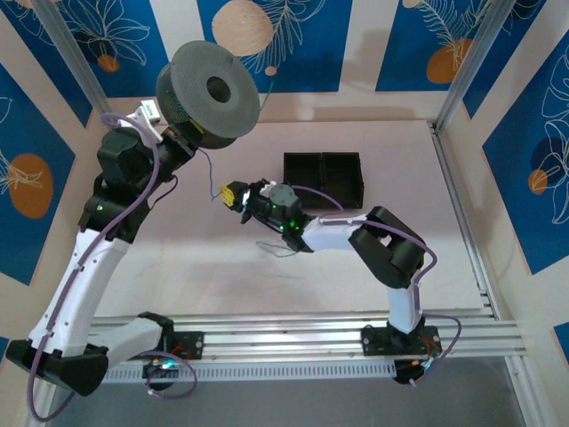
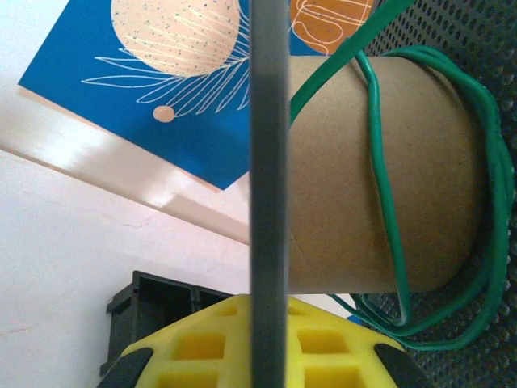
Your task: Wrap the cables
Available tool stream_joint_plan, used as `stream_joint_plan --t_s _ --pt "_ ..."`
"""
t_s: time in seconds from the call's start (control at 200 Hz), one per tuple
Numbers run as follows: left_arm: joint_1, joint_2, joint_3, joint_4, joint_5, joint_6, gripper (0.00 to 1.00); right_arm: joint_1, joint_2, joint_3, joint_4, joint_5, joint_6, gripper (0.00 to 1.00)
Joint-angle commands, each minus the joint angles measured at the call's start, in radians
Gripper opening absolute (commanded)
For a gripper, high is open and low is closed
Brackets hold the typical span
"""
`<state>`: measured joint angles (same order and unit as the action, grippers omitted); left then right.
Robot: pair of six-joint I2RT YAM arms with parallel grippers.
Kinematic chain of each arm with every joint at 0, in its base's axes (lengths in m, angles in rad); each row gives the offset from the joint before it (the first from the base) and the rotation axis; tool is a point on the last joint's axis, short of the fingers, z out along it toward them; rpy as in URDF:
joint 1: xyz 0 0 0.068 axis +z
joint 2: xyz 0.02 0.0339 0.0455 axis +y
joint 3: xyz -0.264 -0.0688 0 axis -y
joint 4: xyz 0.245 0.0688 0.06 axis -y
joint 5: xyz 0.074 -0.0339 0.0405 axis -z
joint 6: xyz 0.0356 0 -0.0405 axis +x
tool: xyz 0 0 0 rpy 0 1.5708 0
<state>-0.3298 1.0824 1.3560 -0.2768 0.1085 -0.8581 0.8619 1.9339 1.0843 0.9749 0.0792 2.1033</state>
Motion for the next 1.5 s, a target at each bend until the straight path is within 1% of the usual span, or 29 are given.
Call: stream_joint_plan --t_s 0.0,0.02,0.18,0.285,0.44,0.52,0.665,0.765,0.895,0.97,1.095,1.185,1.301,1.386,1.446,1.496 --pt "-0.006 -0.05 0.001 0.098 0.027 0.008 0.0 -0.021 -0.033 -0.043 -0.002 0.023 0.149 0.02" --pt "-0.006 -0.055 -0.002 0.095 0.028 0.008 0.0 -0.027 -0.035 -0.052 -0.01 0.02 0.145 0.0" --pt "-0.005 -0.08 -0.004 0.049 0.039 0.03 0.0 -0.064 -0.075 -0.109 -0.018 0.014 0.113 0.0" --pt "-0.005 -0.077 0.041 -0.065 0.073 0.091 0.0 -0.107 -0.128 -0.147 -0.062 0.01 0.07 0.0" --pt "-0.004 -0.084 0.085 -0.243 0.135 0.237 0.0 -0.216 -0.246 -0.184 -0.228 -0.035 -0.038 0.0" --pt "-0.003 -0.087 0.095 -0.326 0.135 0.299 0.0 -0.271 -0.318 -0.188 -0.325 -0.058 -0.096 0.0" --pt "-0.002 -0.113 0.075 -0.374 0.145 0.351 0.0 -0.36 -0.425 -0.165 -0.511 -0.086 -0.205 0.0" --pt "-0.002 -0.116 0.068 -0.378 0.192 0.359 0.0 -0.41 -0.43 -0.104 -0.582 -0.134 -0.264 0.0" --pt "-0.002 -0.106 0.069 -0.403 0.258 0.376 0.0 -0.476 -0.38 -0.002 -0.635 -0.217 -0.337 0.0" --pt "-0.002 -0.091 0.075 -0.441 0.288 0.397 0.0 -0.514 -0.337 0.087 -0.675 -0.285 -0.393 0.0" --pt "-0.002 -0.063 0.071 -0.501 0.317 0.443 0.0 -0.55 -0.282 0.248 -0.755 -0.353 -0.516 0.0" --pt "-0.005 -0.036 0.057 -0.538 0.332 0.479 0.0 -0.548 -0.245 0.402 -0.864 -0.399 -0.653 0.0" --pt "-0.011 0.005 0.052 -0.583 0.32 0.53 0.0 -0.522 -0.209 0.568 -0.973 -0.427 -0.846 0.0" --pt "-0.018 0.043 0.071 -0.638 0.286 0.585 0.0 -0.499 -0.192 0.651 -1.013 -0.46 -0.996 0.0" --pt "-0.018 0.063 0.083 -0.662 0.277 0.617 0.0 -0.479 -0.18 0.705 -1.078 -0.461 -1.112 0.0" --pt "-0.019 0.076 0.092 -0.674 0.269 0.637 0.0 -0.467 -0.17 0.737 -1.101 -0.496 -1.185 0.0"
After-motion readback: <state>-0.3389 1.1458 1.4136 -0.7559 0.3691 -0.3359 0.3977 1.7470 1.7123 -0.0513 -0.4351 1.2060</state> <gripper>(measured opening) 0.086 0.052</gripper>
